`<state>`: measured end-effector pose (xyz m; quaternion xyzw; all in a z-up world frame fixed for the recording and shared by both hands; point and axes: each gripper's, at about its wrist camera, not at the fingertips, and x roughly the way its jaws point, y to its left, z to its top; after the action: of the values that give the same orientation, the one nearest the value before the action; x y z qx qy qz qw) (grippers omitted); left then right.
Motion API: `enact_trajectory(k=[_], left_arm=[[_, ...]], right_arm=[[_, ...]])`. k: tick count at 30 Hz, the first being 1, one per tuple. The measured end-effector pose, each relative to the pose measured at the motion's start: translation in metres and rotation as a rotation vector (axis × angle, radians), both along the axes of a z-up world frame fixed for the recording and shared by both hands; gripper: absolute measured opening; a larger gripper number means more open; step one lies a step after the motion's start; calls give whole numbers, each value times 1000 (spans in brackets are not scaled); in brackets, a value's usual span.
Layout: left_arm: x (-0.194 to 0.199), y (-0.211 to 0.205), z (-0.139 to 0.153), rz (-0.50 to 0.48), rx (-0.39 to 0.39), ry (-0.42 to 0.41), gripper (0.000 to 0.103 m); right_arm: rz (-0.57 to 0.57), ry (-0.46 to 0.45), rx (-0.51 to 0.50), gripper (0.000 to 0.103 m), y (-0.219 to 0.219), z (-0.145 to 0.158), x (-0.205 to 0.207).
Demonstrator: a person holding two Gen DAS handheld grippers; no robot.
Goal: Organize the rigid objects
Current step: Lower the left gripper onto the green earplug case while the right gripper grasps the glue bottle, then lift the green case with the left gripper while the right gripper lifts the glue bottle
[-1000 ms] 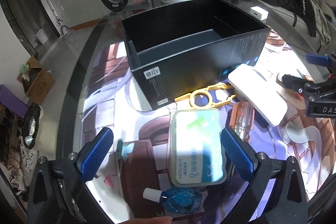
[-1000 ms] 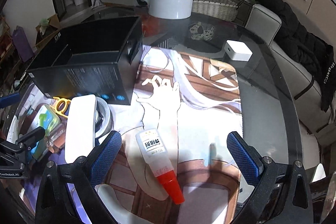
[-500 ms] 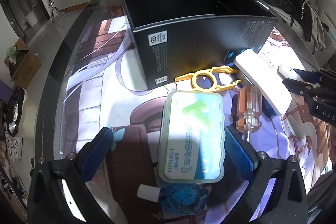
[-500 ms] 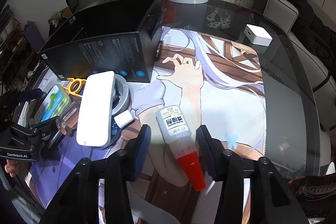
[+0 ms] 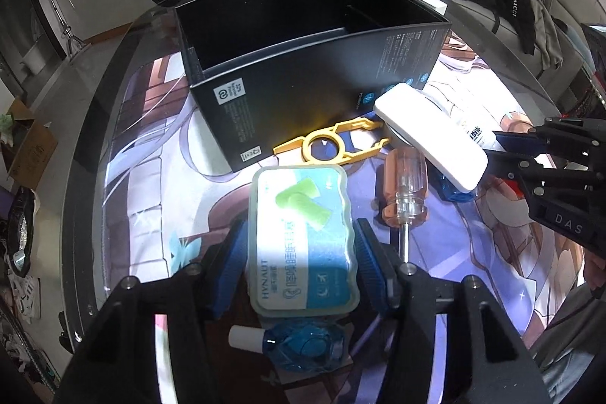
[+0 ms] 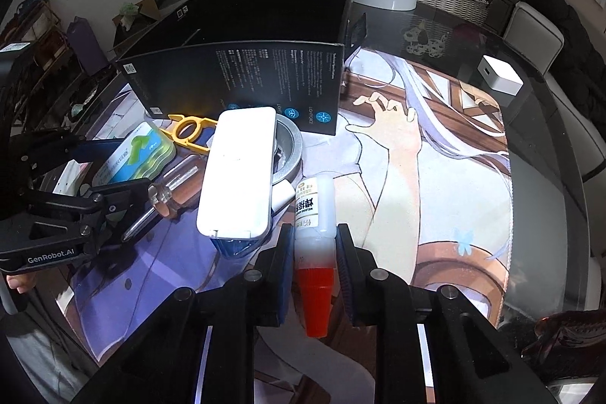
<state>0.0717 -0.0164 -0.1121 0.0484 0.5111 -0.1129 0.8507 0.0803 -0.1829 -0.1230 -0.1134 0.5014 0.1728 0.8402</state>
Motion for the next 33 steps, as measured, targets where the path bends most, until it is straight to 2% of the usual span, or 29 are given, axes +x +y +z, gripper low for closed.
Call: enact_trajectory(k=[4, 9, 15, 22, 33], left_arm=[[-5, -7, -4, 16, 6, -7, 55], [-12, -5, 8, 37, 3, -51, 55], [-27, 4, 44, 49, -29, -218, 55], [-54, 15, 87, 64, -63, -465, 55], [-107, 24, 135, 80, -93, -860, 55]], right_arm=[[0, -1, 4, 21, -1, 1, -1], [-7, -25, 25, 21, -4, 8, 0], [-19, -127, 124, 21, -6, 34, -11], [-27, -326, 260, 21, -6, 80, -35], [33, -762, 320, 21, -2, 130, -99]])
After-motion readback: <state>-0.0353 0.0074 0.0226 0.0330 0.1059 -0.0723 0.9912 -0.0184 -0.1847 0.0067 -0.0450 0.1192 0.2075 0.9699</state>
